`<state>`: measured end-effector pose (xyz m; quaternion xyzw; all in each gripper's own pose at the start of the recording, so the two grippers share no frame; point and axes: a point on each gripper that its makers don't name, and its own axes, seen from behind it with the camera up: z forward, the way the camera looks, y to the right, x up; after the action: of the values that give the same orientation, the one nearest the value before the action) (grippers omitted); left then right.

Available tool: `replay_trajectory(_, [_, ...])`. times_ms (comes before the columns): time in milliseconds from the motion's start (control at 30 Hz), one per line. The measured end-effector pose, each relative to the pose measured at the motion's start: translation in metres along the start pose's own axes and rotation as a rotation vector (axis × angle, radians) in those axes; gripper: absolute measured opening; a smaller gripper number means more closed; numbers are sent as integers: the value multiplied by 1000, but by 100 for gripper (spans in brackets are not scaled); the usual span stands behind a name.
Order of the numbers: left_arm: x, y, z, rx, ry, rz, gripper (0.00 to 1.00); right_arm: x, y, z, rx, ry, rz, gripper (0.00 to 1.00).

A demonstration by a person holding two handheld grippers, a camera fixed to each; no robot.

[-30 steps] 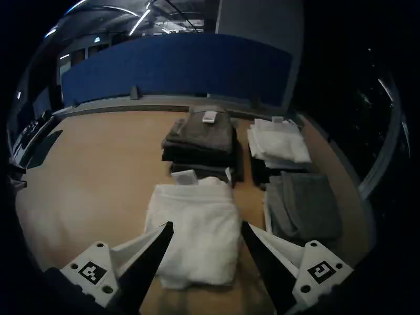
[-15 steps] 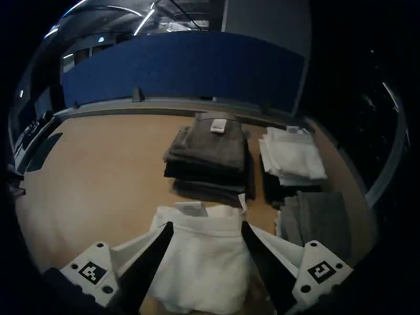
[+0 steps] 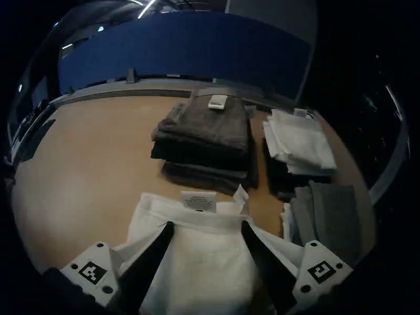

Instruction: Fold towel

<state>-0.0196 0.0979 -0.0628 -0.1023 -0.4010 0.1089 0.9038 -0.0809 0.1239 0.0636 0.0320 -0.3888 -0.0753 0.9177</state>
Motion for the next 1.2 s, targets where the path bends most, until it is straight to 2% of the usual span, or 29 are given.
replay_trajectory(167, [0,0,0,4,1,-2,94,-1,-1,1,1,-2,2,100])
replay_trajectory(300, [2,-1,0,4,6,-4,94,6,0,-6,0,12,6,100])
replay_trajectory(767, [12,-4,-7,-5,46,-15,94,49,-16,-80,-13,164,20,100])
replay_trajectory(1067, [20,-5,-12,-18,81,-7,94,53,-23,-108,-24,199,31,100])
replay_trajectory(1200, [25,-7,-14,-20,103,-16,94,56,-32,-123,-13,241,53,100])
